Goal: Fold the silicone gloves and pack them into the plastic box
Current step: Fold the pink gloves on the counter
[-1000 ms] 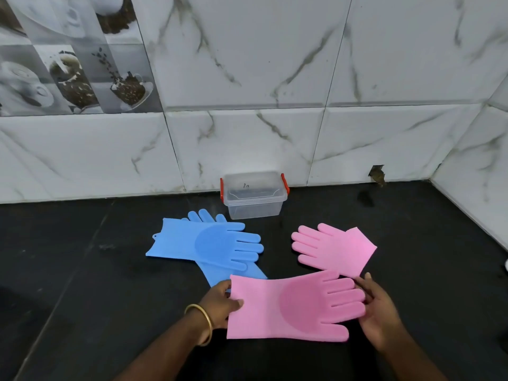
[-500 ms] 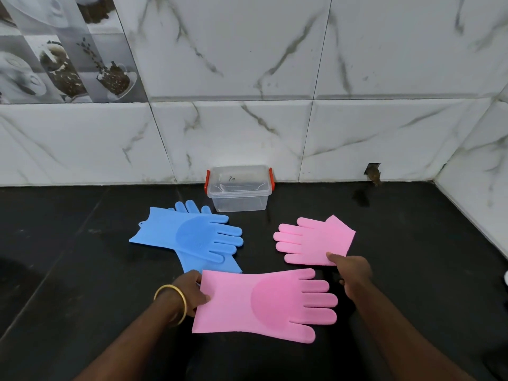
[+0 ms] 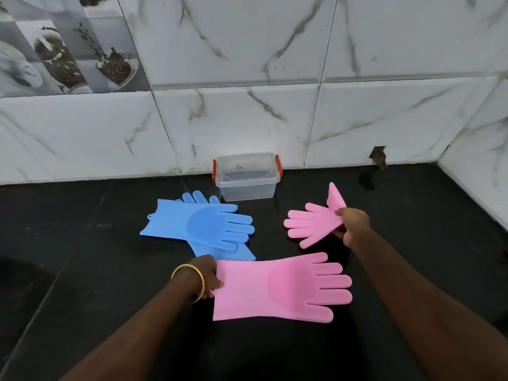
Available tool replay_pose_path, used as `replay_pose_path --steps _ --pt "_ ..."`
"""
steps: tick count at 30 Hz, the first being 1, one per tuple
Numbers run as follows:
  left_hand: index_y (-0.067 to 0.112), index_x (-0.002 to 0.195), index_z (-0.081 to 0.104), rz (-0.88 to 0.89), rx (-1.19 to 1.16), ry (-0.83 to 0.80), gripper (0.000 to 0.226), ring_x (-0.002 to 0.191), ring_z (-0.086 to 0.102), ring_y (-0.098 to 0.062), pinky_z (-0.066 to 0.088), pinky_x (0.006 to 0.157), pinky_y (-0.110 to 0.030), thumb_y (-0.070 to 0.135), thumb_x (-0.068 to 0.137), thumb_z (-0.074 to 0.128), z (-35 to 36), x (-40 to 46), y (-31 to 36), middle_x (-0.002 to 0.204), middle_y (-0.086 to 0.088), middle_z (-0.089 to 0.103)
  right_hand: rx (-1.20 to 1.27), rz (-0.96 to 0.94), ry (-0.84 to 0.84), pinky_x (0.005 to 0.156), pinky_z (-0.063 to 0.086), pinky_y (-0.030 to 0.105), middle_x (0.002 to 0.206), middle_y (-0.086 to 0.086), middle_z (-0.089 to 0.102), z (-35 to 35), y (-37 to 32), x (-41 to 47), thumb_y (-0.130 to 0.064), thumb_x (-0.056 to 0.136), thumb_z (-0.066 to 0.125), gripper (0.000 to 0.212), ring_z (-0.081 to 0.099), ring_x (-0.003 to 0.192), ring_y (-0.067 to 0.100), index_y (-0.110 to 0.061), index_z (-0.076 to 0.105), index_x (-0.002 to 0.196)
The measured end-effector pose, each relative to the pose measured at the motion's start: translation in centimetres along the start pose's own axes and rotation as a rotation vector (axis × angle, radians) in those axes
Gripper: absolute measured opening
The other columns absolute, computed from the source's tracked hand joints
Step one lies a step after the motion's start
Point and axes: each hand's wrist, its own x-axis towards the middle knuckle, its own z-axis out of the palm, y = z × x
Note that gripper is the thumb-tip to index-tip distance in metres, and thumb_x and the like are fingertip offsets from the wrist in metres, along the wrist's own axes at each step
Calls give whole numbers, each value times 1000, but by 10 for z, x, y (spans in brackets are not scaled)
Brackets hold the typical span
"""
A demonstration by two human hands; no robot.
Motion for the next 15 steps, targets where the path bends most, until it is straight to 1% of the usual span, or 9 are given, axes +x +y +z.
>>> replay_pose_path --steps 2,3,4,5,6,7,8,11,15 --pt "13 92 56 17 20 -35 20 66 74 -20 63 65 -36 16 82 72 -2 1 -4 84 -15 75 -35 206 -271 77 41 36 96 9 51 10 -4 -9 -36 99 39 24 50 86 31 -17 50 90" --pt "13 94 54 28 31 -45 23 63 73 -19 62 66 -36 19 81 73 -2 1 -5 84 -13 75 -79 307 -447 73 24 30 90 4 38 12 -6 -14 -57 94 26 38 33 78 25 -24 26 76" --pt "15 94 53 40 43 -50 26 60 71 -18 62 65 -35 22 79 74 -2 0 -4 84 -11 74 -68 381 -552 72 12 30 90 3 30 13 -7 -14 -67 86 16 42 19 79 22 -26 11 77" --pt "17 92 51 57 60 -52 28 58 70 -16 61 63 -33 26 78 74 -3 0 -5 83 -8 73 -28 444 -585 75 12 31 93 4 33 19 -10 -27 -66 85 10 42 19 82 23 -25 12 77" --pt "19 90 50 76 81 -49 30 54 68 -13 60 59 -30 31 78 74 -4 -2 -5 80 -5 71 -58 412 -581 80 21 32 98 8 46 20 -10 -30 -58 90 9 44 32 85 26 -19 26 76" --pt "21 89 49 96 106 -45 31 50 66 -10 58 56 -28 36 78 73 -4 -3 -6 76 -2 70 -87 354 -572 89 33 37 105 18 59 17 -8 -29 -45 97 12 49 48 93 33 -10 44 84" --pt "22 88 49 116 133 -40 31 49 64 -10 56 56 -27 39 78 72 -5 -5 -7 74 0 70 -103 269 -437 92 41 42 106 25 67 13 -4 -30 -33 102 20 45 56 100 37 -2 52 96" --pt "19 98 52 152 201 -42 33 55 63 -13 56 63 -28 40 80 71 -10 -8 -12 83 -4 74 33 126 18 93 48 45 119 19 64 -4 9 -6 -11 98 49 27 61 110 34 2 54 121" --pt "18 113 52 172 289 -13 46 74 61 -13 54 73 -27 44 80 72 -20 -11 -16 103 -3 66 90 26 130 90 49 41 123 16 63 -7 11 18 -2 90 61 21 63 93 29 3 62 110"
